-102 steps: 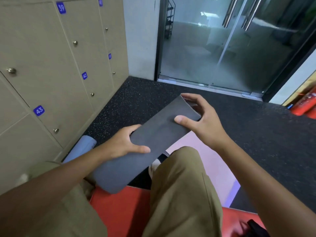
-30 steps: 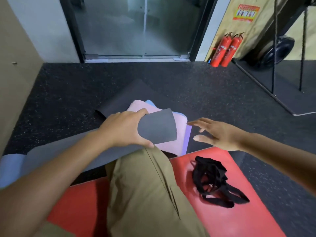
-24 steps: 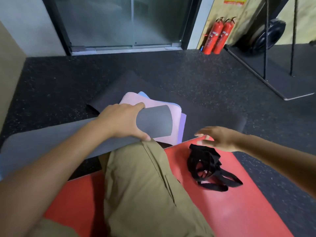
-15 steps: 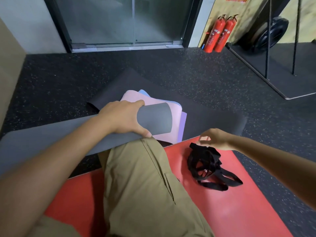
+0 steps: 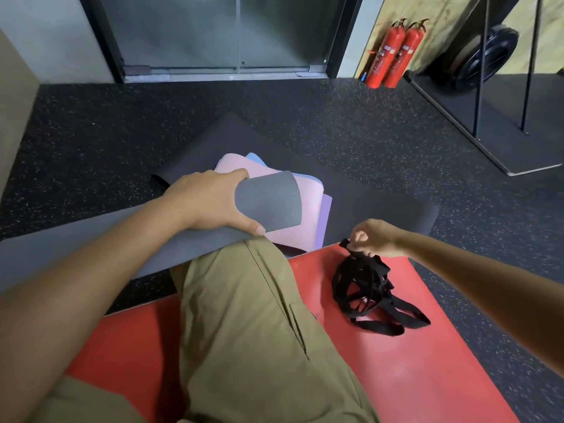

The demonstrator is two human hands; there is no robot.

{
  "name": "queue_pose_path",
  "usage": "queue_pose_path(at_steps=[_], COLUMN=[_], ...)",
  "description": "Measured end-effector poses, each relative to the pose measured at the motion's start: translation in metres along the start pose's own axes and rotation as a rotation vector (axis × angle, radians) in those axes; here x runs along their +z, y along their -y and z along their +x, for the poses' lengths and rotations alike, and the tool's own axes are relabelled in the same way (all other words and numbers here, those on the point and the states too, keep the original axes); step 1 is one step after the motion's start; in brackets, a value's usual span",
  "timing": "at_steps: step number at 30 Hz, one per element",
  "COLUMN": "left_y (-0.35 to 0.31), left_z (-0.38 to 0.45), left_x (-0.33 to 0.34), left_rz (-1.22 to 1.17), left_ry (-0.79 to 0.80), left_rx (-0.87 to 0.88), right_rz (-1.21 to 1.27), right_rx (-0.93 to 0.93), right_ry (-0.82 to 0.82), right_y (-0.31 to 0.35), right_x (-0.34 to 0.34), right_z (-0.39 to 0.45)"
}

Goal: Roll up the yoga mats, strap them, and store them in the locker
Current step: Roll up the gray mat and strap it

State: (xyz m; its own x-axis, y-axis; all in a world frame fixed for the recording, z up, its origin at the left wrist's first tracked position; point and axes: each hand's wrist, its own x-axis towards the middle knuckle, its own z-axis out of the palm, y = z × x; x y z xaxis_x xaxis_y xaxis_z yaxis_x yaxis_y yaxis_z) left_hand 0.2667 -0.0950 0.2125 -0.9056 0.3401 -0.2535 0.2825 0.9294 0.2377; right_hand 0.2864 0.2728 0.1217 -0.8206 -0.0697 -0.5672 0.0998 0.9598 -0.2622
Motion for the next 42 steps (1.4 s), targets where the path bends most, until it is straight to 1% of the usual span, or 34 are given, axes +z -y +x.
queue_pose_path(at_steps=[4,6,8,10,12,14,17,21,23,25,27,30,35,38,42], left_y=[0.005,0.006,0.006,0.006,0.006,0.006,0.009,0.013,0.015,0.019,0.022,0.024,0.027,0.028,0.029], left_z=[0.004,0.004,0.003,0.002,0.001,0.000,-0.001,-0.003,-0.005,-0.007,-0.008,-0.010,-0.012,-0.013,-0.014], left_x=[0.002,0.002,0.001,0.001,0.002,0.002,0.001,0.002,0.003,0.003,0.003,0.003,0.003,0.004,0.005], left_rz=[-0.024,-0.040,-0.052,-0.053,-0.048,-0.049,-0.063,-0.098,-0.120,-0.150,-0.178,-0.195,-0.211,-0.211,-0.207], left_ry=[0.007,0.014,0.019,0.014,0.007,0.002,-0.007,-0.009,-0.011,-0.021,-0.030,-0.035,-0.047,-0.054,-0.068], left_rx=[-0.004,-0.008,-0.011,-0.010,-0.002,0.001,-0.004,-0.018,-0.032,-0.045,-0.047,-0.048,-0.060,-0.072,-0.076], right_rz=[0.141,0.288,0.637,1.029,1.290,1.396,1.487,1.668,1.705,1.667,1.609,1.505,1.497,1.428,1.323], right_rx=[-0.014,-0.005,0.026,0.002,-0.050,-0.102,-0.175,-0.301,-0.356,-0.422,-0.465,-0.486,-0.510,-0.535,-0.504], right_ry=[-0.095,-0.131,-0.109,-0.030,0.026,0.062,0.095,0.194,0.222,0.200,0.125,-0.036,-0.125,-0.209,-0.315], right_y=[-0.012,-0.014,-0.011,-0.003,0.009,0.027,0.059,0.096,0.111,0.119,0.125,0.134,0.150,0.158,0.166], right_x=[-0.028,-0.037,-0.042,-0.044,-0.042,-0.038,-0.030,-0.018,-0.016,-0.016,-0.015,-0.013,-0.008,-0.005,-0.004], right_z=[-0.011,-0.017,-0.024,-0.030,-0.034,-0.035,-0.032,-0.030,-0.031,-0.032,-0.035,-0.037,-0.038,-0.034,-0.024])
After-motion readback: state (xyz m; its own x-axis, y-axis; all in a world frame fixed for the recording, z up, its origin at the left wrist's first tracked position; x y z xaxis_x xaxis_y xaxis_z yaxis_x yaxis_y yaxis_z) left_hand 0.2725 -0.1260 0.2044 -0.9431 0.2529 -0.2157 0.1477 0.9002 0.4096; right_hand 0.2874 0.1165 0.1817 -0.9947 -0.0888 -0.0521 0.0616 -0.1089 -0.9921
